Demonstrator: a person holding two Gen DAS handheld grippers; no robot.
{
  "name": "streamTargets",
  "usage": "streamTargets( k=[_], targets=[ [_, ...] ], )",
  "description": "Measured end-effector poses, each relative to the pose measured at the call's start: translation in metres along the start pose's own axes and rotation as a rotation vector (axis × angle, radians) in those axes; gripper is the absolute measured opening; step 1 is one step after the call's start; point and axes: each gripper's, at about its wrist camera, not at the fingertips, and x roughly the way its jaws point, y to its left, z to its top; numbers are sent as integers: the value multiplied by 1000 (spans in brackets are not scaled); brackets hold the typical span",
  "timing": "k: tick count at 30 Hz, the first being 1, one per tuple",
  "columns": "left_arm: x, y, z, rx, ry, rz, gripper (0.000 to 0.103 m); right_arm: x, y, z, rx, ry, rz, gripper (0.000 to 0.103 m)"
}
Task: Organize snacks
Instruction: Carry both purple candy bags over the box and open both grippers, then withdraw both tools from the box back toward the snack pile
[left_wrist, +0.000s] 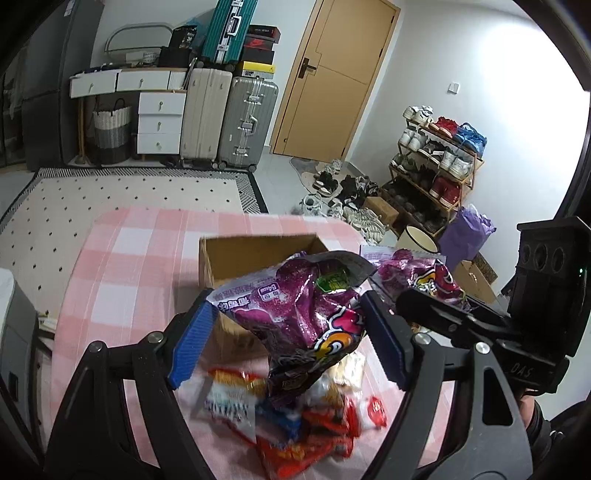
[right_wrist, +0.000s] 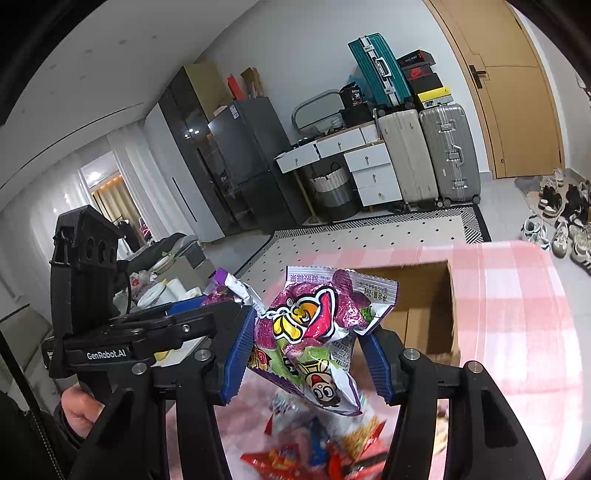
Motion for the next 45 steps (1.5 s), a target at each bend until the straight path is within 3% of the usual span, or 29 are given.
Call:
streamTargets(
  k=[11,18,24,31,33,35,38,45],
  targets=[
    [75,23,59,-46,48,8,77,60,-32,44,-3,39,-42,56],
    [140,43,52,-101,126,20,77,103,-64,38,47,100,-82,56],
    [173,51,46,-112,150,23,77,124,-80,29,58,126,-101,56],
    [197,63,34,-140,174,25,77,136,-97,17,73,129,-133,59],
    [202,63,32,-144,181,27,78,138,-100,18,71,132,-140,65],
    [206,67,30,-157,202,35,82,139,-102,21,60,130,-150,82],
    [204,74,25,-165,224,65,82,132,-95,23,25,110,-170,82],
    [171,72,20,-127,174,137,84,98,-81,28,9,48,-181,84]
  ],
)
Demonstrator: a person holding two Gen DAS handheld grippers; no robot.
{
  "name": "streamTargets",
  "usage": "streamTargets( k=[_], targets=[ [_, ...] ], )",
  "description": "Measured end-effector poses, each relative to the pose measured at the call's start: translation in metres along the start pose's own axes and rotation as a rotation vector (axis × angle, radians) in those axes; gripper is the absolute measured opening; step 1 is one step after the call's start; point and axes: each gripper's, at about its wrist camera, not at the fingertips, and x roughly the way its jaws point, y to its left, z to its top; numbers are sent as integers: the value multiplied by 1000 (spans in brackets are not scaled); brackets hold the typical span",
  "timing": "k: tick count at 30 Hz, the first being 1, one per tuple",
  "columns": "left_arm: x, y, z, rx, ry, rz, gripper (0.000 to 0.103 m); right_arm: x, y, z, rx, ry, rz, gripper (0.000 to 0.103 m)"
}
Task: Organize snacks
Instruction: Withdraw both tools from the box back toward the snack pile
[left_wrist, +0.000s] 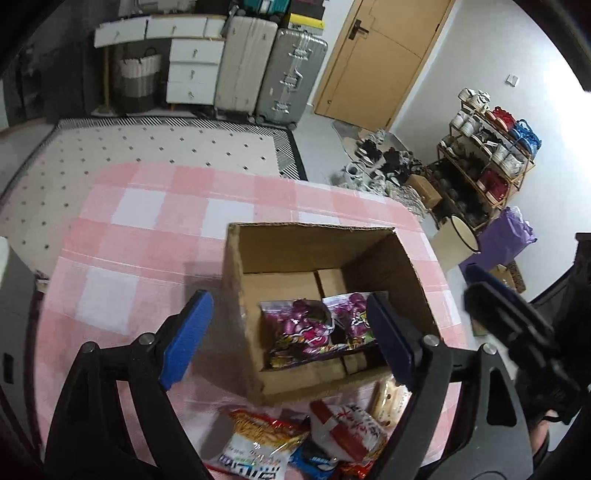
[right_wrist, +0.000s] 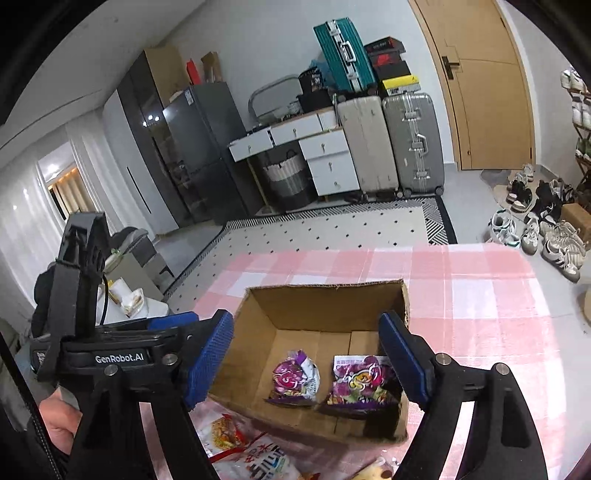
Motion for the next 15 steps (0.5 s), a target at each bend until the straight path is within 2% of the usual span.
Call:
streamTargets(
  k=[11,15],
  targets=[
    [-66,-9,-27,23,-69,1,89,-73,29,-11,-28,-94,2,92],
    [-91,-18,-41,61,-97,29,89,-98,41,-16,-61,-116,-8,93]
  ],
)
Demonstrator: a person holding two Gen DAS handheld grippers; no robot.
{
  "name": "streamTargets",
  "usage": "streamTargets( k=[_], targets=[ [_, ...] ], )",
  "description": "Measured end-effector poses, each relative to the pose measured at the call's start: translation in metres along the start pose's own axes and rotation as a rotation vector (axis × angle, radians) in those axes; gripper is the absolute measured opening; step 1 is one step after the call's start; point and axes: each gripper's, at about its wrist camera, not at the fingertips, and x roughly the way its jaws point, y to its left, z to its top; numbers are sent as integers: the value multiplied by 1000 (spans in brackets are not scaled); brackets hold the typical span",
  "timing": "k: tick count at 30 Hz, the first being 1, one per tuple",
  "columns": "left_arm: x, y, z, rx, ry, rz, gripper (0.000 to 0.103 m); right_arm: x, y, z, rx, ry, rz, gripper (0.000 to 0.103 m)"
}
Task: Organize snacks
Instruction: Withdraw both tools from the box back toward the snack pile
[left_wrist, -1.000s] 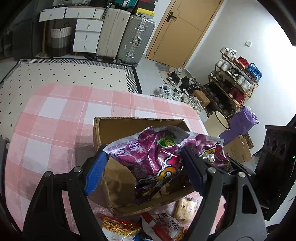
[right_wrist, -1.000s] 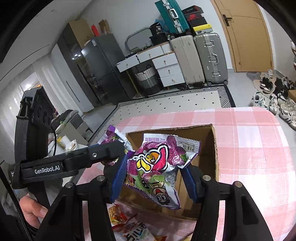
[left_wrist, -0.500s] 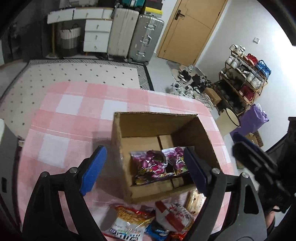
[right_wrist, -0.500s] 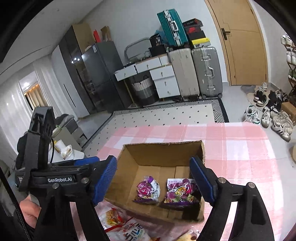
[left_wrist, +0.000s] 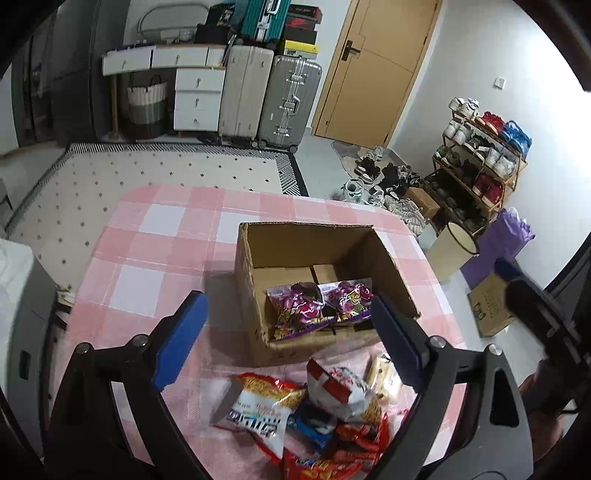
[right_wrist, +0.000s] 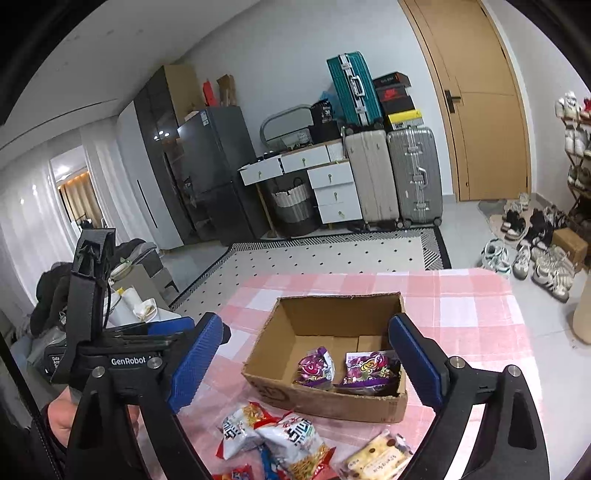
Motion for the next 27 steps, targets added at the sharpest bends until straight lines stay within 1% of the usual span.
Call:
streamTargets(
  k=[3,5,10,15,17,19,23,27],
  targets=[
    [-24,-8,-12,36,-36,18,92,-21,9,-1,-9,-30,7,95],
    [-37,-12,-19,49,-50,21,103,-34,16,-3,-18,-47,9,96],
    [-70,-22,-42,71,-81,11,102,-60,29,-12,-42,-59,-16,96],
    [-98,-33,-61,93,-108,21,102,-80,35,-21,-44,-62,-9,97],
    [-109,-37,-69,105,-111,12,102,-87,38,-25,-49,-67,-9,101],
    [-118,-40,-77,111,-121,13,102,-98,43,-32,-57,-73,-10,102],
    [-135,-41,-90,113,-137,7,102,-108,50,-47,-63,-70,-20,102],
    [-146,-36,-108,101,-134,13,102,-119,55,-64,-59,-59,-26,102]
  ],
)
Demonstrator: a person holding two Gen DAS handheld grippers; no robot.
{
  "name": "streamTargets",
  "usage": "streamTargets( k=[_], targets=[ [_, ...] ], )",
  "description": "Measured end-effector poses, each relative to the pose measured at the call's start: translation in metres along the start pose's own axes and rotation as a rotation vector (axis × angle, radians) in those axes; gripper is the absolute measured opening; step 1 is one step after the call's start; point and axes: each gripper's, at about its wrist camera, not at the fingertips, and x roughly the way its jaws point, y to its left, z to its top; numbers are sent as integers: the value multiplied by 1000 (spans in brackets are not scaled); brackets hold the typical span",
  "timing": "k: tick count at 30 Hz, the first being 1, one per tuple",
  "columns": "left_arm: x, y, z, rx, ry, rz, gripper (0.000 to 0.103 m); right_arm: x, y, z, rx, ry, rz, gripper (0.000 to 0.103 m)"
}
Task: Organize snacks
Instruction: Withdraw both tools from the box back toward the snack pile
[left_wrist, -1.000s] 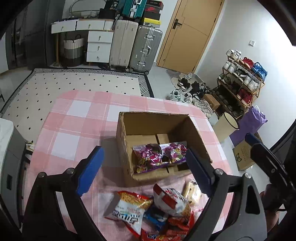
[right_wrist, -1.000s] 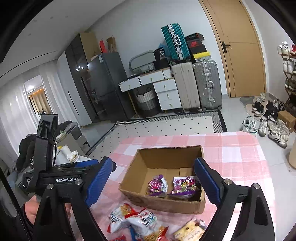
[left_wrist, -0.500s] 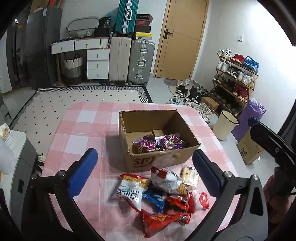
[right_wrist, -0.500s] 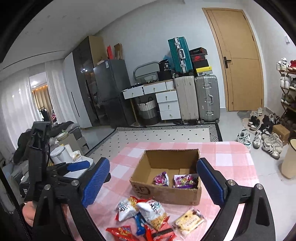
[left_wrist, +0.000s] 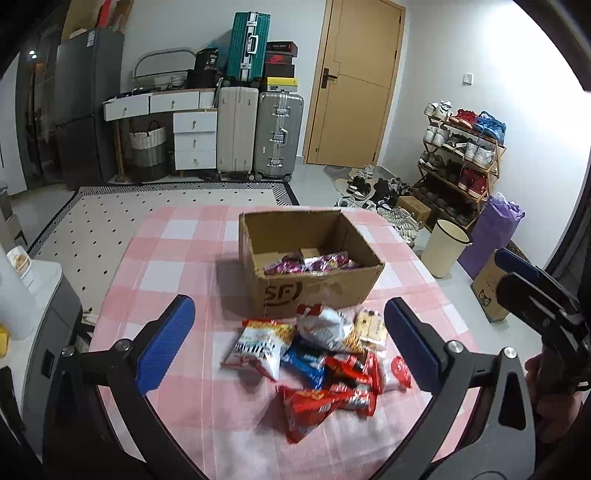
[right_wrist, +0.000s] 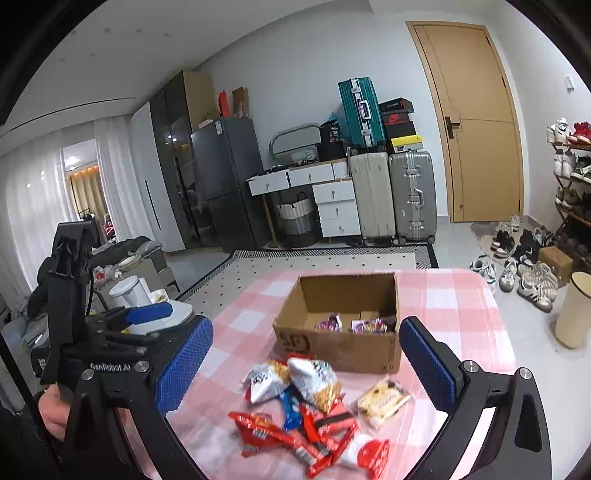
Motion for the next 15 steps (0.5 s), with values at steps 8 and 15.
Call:
streamTargets(
  k=[8,15],
  targets=[
    [5,20,-40,-44,70,-32,102,-19,10,-35,-4,9,-14,103],
    [24,26,-66,-67,119,-64,102,-22,12,-61,27,33,-2,103]
  ],
)
